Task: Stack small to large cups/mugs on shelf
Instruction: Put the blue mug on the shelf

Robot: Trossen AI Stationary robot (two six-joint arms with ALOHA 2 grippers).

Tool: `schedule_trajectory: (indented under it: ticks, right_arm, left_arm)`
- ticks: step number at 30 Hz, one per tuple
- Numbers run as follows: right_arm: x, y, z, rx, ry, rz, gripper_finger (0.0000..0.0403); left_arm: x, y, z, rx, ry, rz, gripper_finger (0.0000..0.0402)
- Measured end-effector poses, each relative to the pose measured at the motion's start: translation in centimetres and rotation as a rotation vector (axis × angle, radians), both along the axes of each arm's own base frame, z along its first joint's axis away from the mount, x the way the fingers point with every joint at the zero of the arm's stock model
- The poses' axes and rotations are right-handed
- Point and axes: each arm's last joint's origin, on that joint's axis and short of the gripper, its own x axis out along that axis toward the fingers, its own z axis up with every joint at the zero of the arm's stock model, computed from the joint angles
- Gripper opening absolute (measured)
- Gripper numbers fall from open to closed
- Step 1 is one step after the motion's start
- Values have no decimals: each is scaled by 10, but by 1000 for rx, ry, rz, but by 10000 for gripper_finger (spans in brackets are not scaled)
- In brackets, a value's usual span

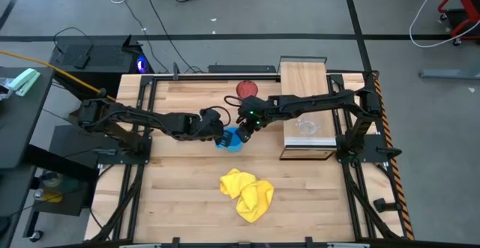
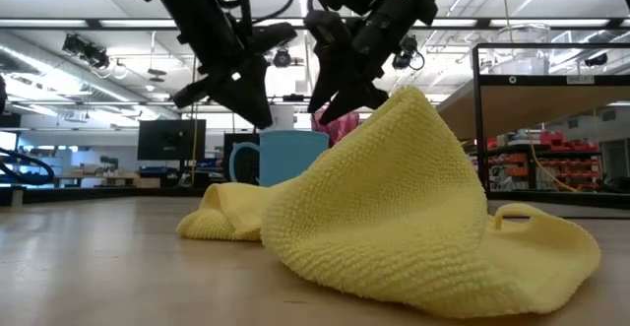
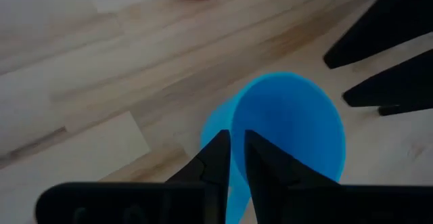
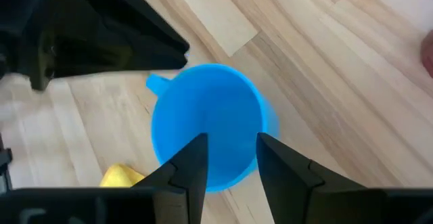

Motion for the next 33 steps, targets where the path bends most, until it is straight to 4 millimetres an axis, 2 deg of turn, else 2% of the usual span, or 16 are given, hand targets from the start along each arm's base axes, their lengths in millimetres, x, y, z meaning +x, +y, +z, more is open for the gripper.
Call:
schedule_trajectory:
  ticks: [4, 13, 18, 25, 29, 33]
  right_arm:
    - [-4, 0, -2, -10, 42, 20, 132]
    - [-6, -1, -4, -43, 80, -7, 132]
    - [-5, -1, -3, -44, 67, -16, 132]
    - [-2, -1, -1, -42, 32, -33, 132]
    - [-2, -4, 0, -41, 19, -50, 132]
    - [-7, -1, -5, -61, 92, -38, 132]
  left_arm:
    - [-8, 3, 11, 24, -9, 15, 51]
    - [-48, 8, 52, 108, -39, 83, 52]
    - [-73, 7, 55, 98, 63, 119, 46]
    - [-96, 2, 56, 84, 168, 176, 50]
    - [-103, 1, 56, 79, 205, 192, 52]
    - [-107, 0, 56, 74, 215, 202, 52]
